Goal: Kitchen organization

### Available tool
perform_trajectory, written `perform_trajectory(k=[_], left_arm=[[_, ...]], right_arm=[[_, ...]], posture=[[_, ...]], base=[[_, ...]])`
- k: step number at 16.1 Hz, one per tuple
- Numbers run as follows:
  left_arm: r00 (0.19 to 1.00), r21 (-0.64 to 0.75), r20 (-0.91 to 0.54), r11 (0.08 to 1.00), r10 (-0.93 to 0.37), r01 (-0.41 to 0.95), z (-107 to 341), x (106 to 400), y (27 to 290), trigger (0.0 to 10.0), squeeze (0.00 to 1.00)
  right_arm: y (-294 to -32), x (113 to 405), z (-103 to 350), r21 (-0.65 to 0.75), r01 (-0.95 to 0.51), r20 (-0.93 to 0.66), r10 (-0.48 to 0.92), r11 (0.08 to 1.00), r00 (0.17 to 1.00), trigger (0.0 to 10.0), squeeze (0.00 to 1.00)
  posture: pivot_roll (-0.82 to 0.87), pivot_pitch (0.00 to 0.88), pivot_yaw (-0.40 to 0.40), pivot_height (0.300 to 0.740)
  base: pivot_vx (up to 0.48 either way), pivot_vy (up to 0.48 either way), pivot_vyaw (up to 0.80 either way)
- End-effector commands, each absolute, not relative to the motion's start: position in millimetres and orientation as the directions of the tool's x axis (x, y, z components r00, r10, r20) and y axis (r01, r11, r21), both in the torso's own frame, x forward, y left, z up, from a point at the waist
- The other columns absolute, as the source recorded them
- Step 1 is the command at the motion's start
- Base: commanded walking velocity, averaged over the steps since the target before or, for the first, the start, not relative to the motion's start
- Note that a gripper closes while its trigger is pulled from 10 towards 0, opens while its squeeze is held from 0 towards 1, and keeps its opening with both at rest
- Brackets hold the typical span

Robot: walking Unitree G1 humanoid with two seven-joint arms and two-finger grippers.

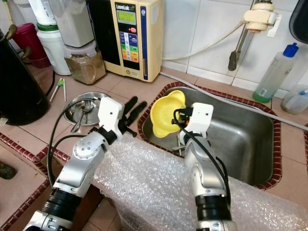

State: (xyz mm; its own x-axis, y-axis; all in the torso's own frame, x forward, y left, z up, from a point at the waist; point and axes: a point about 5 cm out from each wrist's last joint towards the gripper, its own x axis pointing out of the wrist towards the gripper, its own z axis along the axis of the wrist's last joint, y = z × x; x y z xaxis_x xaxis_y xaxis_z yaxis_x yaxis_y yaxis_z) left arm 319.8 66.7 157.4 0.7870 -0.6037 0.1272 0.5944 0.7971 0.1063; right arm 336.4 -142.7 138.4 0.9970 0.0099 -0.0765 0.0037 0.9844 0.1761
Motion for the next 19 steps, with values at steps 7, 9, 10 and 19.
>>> perform_trajectory(k=[7,9,10,19], left_arm=[[0.616,0.063,-0.051,0.613,-0.786,0.788,135.3,295.7,54.5,10.0,1.00],[0.610,0.063,-0.065,0.607,-0.790,0.792,134.5,295.0,55.4,10.0,1.00],[0.605,0.060,-0.072,0.602,-0.793,0.796,134.9,294.4,56.1,10.0,1.00],[0.603,0.067,-0.094,0.599,-0.792,0.798,134.3,293.5,56.8,10.0,1.00]], right_arm=[[-192.2,348.8,120.7,0.026,0.250,-0.112,-0.246,0.968,0.963,0.0,0.00],[-200.8,349.1,112.9,0.036,0.303,-0.136,-0.296,0.952,0.945,0.0,0.00],[-204.7,348.5,107.4,0.041,0.331,-0.158,-0.321,0.943,0.934,0.0,0.00],[-204.0,343.1,80.9,0.071,0.364,-0.259,-0.335,0.929,0.906,10.0,1.00]], posture=[[0.03,0.023,0.051,0.740],[0.03,0.022,0.053,0.740],[0.03,0.023,0.055,0.740],[0.03,0.027,0.057,0.740]], base=[[0.000,0.000,0.00],[0.000,0.000,0.00],[0.000,0.000,0.00],[0.000,0.000,0.00]])
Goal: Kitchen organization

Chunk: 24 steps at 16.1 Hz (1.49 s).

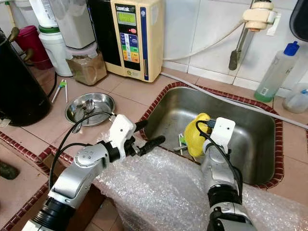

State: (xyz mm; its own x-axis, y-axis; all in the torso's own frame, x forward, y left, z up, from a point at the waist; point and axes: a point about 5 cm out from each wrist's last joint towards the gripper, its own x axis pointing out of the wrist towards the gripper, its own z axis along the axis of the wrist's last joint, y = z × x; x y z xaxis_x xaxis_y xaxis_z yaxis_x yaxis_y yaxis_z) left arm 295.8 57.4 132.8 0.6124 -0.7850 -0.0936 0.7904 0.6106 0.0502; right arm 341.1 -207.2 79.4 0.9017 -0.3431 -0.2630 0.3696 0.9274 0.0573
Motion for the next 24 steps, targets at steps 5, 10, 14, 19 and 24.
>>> perform_trajectory(k=[5,10,14,19,24], left_arm=[[0.611,0.077,-0.098,0.606,-0.785,0.792,134.3,293.7,57.8,10.0,1.00],[0.616,0.083,-0.099,0.610,-0.782,0.788,134.0,294.2,58.0,10.0,1.00],[0.645,0.095,-0.088,0.638,-0.759,0.764,135.2,296.6,59.7,10.0,1.00],[0.855,0.136,0.005,0.847,-0.519,0.513,150.0,323.0,90.1,10.0,1.00],[0.987,0.142,-0.059,0.977,-0.151,0.158,144.3,347.4,143.2,10.0,1.00]], right_arm=[[-196.4,339.0,70.8,0.161,0.357,-0.298,-0.300,0.920,0.906,10.0,1.00],[-162.2,348.3,87.4,0.405,0.139,-0.190,-0.066,0.904,0.980,10.0,1.00],[-150.3,350.3,102.3,0.450,-0.002,-0.081,0.043,0.893,0.996,10.0,1.00],[-129.9,341.0,123.7,0.313,-0.180,0.077,0.164,0.933,0.983,10.0,1.00],[-104.1,311.7,142.6,0.207,-0.334,0.171,0.302,0.919,0.938,10.0,1.00]], posture=[[0.04,0.028,0.054,0.740],[0.04,0.027,0.054,0.740],[0.04,0.023,0.052,0.740],[0.04,0.024,0.047,0.740],[0.03,0.026,0.043,0.740]], base=[[0.000,0.000,0.00],[0.000,0.000,0.00],[0.000,0.000,0.00],[0.000,0.000,0.00],[0.000,0.000,0.00]])
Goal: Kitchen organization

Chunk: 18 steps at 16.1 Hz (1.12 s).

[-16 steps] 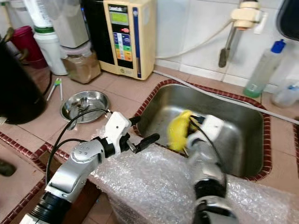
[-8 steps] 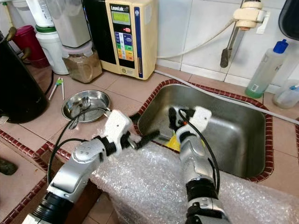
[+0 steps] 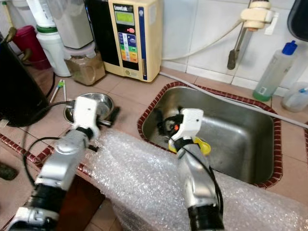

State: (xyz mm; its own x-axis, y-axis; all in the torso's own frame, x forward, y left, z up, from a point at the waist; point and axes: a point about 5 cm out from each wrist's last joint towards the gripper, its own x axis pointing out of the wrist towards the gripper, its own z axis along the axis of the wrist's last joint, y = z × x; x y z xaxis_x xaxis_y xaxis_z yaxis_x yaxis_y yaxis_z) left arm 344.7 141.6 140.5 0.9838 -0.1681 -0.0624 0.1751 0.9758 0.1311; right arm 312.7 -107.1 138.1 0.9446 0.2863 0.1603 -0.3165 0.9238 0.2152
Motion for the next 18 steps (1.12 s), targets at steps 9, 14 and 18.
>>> perform_trajectory(k=[9,14,18], left_arm=[[0.995,0.093,-0.003,0.990,0.103,-0.102,151.1,350.3,176.7,10.0,0.65],[0.990,0.099,0.135,0.993,0.044,-0.058,148.5,317.5,171.5,10.0,0.00],[0.993,0.101,0.117,0.994,0.017,-0.029,136.5,308.7,167.8,10.0,0.00]], right_arm=[[-105.4,286.7,138.1,0.173,-0.354,0.119,0.337,0.919,0.934,10.0,0.00],[-101.5,284.5,141.3,0.172,-0.397,0.116,0.382,0.902,0.917,10.0,0.00],[-94.3,281.3,145.9,0.170,-0.456,0.127,0.440,0.874,0.889,10.0,0.00]], posture=[[0.03,0.029,0.043,0.740],[0.04,0.031,0.027,0.740],[0.05,0.030,0.023,0.740]], base=[[0.000,0.000,0.00],[0.000,0.000,0.00],[0.000,0.000,0.00]])
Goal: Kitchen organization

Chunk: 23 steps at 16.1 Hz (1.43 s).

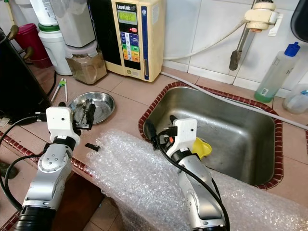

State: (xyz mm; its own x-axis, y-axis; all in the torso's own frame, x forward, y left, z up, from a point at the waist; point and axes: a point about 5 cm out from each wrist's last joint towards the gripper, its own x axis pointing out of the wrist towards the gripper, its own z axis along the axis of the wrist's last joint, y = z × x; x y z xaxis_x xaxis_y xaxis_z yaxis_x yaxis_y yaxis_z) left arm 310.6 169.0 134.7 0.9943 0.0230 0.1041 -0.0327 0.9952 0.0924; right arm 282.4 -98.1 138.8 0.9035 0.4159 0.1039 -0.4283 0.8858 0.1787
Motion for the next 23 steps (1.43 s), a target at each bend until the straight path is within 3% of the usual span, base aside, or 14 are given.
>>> perform_trajectory(k=[1,3,11,13,15,16,20,23], left_arm=[[0.994,0.102,0.108,0.994,0.012,-0.023,132.3,307.3,166.9,10.0,0.00],[0.997,0.113,0.082,0.993,0.007,-0.017,121.3,303.3,167.9,10.0,0.00],[0.999,0.111,0.026,0.993,0.045,-0.047,101.9,294.8,171.8,10.0,0.00],[0.998,0.101,0.004,0.993,0.063,-0.063,96.5,296.0,173.4,4.4,0.00],[0.998,0.094,0.000,0.994,0.061,-0.061,95.5,297.6,173.1,2.0,0.00],[0.998,0.090,-0.001,0.994,0.059,-0.059,95.3,298.8,172.5,0.1,0.00],[0.999,0.071,0.001,0.996,0.053,-0.053,96.6,308.2,169.2,0.0,0.00],[0.999,0.076,0.008,0.996,0.053,-0.053,98.0,310.6,170.8,0.0,0.00]], right_arm=[[-89.4,277.0,147.6,0.165,-0.506,0.133,0.489,0.847,0.862,10.0,0.00],[-78.3,262.0,149.9,0.164,-0.628,0.150,0.610,0.761,0.778,10.0,0.00],[-79.4,258.9,153.0,0.164,-0.647,0.146,0.631,0.745,0.762,10.0,0.00],[-71.6,250.8,154.9,0.183,-0.724,0.164,0.706,0.665,0.689,10.0,0.00],[-68.3,247.1,154.5,0.184,-0.744,0.158,0.728,0.642,0.667,10.0,0.00],[-67.8,246.5,154.3,0.182,-0.746,0.156,0.730,0.641,0.666,10.0,0.00],[-69.0,245.8,153.6,0.184,-0.745,0.149,0.731,0.642,0.666,10.0,0.00],[-67.0,240.5,155.1,0.200,-0.781,0.157,0.767,0.592,0.622,10.0,0.00]], posture=[[0.04,0.029,0.024,0.740],[0.03,0.030,0.029,0.740],[0.03,0.031,0.021,0.740],[0.03,0.031,0.021,0.740],[0.03,0.028,0.021,0.740],[0.03,0.028,0.022,0.740],[0.02,0.025,0.028,0.740],[0.02,0.025,0.029,0.740]], base=[[0.000,0.000,0.00],[0.000,0.000,0.00],[0.000,0.000,0.00],[0.000,0.000,0.00],[0.000,0.000,0.00],[0.000,0.000,0.00],[0.000,0.000,0.00],[0.000,0.000,0.00]])
